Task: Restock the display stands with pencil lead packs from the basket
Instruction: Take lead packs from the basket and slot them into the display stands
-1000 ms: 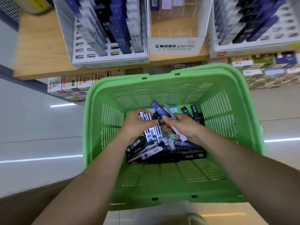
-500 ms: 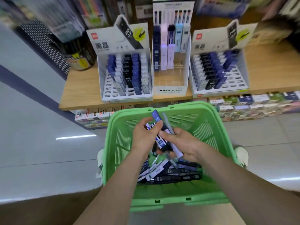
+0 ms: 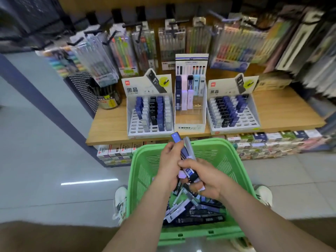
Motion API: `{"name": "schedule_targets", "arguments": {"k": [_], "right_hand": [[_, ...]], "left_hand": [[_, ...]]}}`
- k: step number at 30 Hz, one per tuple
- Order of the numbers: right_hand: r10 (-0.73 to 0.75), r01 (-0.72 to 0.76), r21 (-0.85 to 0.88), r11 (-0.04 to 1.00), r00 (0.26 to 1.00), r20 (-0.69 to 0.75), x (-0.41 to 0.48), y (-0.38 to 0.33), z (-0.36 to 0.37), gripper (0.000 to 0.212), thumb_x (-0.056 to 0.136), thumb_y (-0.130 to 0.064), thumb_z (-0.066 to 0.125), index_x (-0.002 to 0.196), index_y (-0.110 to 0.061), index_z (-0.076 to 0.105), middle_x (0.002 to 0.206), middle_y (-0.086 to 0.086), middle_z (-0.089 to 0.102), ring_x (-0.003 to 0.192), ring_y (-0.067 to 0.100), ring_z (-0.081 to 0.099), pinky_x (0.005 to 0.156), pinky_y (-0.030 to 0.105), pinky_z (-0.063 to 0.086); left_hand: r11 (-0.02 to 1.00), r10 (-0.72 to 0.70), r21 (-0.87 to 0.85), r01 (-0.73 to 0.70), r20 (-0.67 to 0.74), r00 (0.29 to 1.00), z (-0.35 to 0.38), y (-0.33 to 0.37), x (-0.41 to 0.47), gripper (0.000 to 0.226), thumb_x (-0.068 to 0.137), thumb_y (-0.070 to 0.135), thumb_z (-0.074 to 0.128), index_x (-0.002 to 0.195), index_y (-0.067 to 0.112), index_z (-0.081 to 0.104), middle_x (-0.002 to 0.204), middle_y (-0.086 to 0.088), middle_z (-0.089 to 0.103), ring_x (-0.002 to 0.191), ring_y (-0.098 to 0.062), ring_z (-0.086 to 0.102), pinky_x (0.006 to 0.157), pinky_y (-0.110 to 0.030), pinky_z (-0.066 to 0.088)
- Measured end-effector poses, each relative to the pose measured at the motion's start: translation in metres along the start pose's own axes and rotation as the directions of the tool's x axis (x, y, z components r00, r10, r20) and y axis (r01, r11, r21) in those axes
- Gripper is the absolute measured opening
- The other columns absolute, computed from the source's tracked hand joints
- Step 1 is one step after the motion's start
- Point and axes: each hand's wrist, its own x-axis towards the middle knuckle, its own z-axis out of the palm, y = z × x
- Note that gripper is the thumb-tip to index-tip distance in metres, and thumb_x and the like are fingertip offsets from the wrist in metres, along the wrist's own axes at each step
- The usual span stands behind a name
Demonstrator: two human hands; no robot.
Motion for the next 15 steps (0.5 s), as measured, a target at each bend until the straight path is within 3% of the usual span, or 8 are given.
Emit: {"name": "schedule_targets", "arguments": {"k": [2, 4, 6, 9, 11, 15], "right_hand": [[-0.012, 0.012, 0.022, 1.000, 1.000, -0.001, -0.004, -0.004, 0.004, 0.024, 0.082, -0.015, 0.074, 0.101, -0.008, 0.060, 0.064, 0.006, 0.059, 0.041, 0.008, 0.045, 0.030, 0.014, 0.020], [-0.026, 0.025, 0.051, 0.998, 0.999, 0.023, -0.006, -0.009, 0.008, 0.037, 0.074, -0.016, 0.079, 0.106, -0.007, 0.062, 0.068, 0.006, 0.062, 0.047, 0.010, 0.051, 0.029, 0.014, 0.023], [-0.035, 0.033, 0.054, 0.998, 0.999, 0.037, -0.009, -0.014, 0.013, 0.034, 0.077, -0.009, 0.076, 0.108, -0.005, 0.061, 0.069, 0.008, 0.064, 0.047, 0.011, 0.053, 0.028, 0.015, 0.025], [-0.030, 0.029, 0.053, 0.998, 0.999, 0.017, -0.011, -0.023, 0.022, 0.033, 0.080, 0.003, 0.069, 0.111, -0.003, 0.059, 0.076, 0.012, 0.069, 0.047, 0.010, 0.053, 0.029, 0.015, 0.028], [-0.026, 0.025, 0.053, 0.998, 0.999, 0.020, -0.013, -0.031, 0.027, 0.023, 0.082, 0.007, 0.064, 0.104, 0.000, 0.059, 0.079, 0.015, 0.069, 0.054, 0.014, 0.058, 0.030, 0.015, 0.028], [0.002, -0.004, 0.096, 0.995, 1.000, 0.026, -0.019, -0.044, 0.034, 0.025, 0.079, 0.006, 0.067, 0.099, -0.002, 0.053, 0.067, 0.013, 0.060, 0.051, 0.014, 0.056, 0.029, 0.014, 0.027]], "left_hand": [[1.000, 0.003, -0.028, -0.002, 0.028, 1.000, 0.001, 0.007, -0.006, 0.013, 0.092, 0.024, 0.057, 0.089, 0.012, 0.057, 0.074, -0.004, 0.060, 0.057, -0.013, 0.058, 0.052, -0.024, 0.047], [0.998, -0.023, -0.064, 0.025, 0.027, 0.999, 0.001, 0.016, -0.009, 0.017, 0.092, 0.028, 0.055, 0.097, 0.013, 0.061, 0.080, -0.004, 0.066, 0.067, -0.017, 0.063, 0.062, -0.030, 0.051], [0.993, -0.068, -0.089, 0.072, 0.046, 0.997, -0.001, 0.028, -0.010, 0.023, 0.092, 0.031, 0.054, 0.101, 0.012, 0.061, 0.091, -0.013, 0.066, 0.077, -0.025, 0.061, 0.071, -0.036, 0.049], [0.989, -0.077, -0.123, 0.086, 0.080, 0.994, -0.007, 0.046, -0.010, 0.028, 0.091, 0.030, 0.058, 0.109, 0.010, 0.059, 0.098, -0.016, 0.062, 0.078, -0.026, 0.061, 0.062, -0.031, 0.050], [0.993, 0.002, -0.120, 0.002, 0.030, 1.000, -0.010, 0.057, -0.009, 0.017, 0.091, 0.027, 0.060, 0.099, 0.012, 0.062, 0.086, -0.007, 0.064, 0.066, -0.017, 0.061, 0.051, -0.024, 0.046], [0.973, 0.227, -0.027, -0.228, -0.026, 0.973, -0.019, 0.085, -0.004, 0.017, 0.093, 0.021, 0.061, 0.078, 0.014, 0.063, 0.065, 0.003, 0.057, 0.060, -0.010, 0.050, 0.056, -0.024, 0.041]]}}
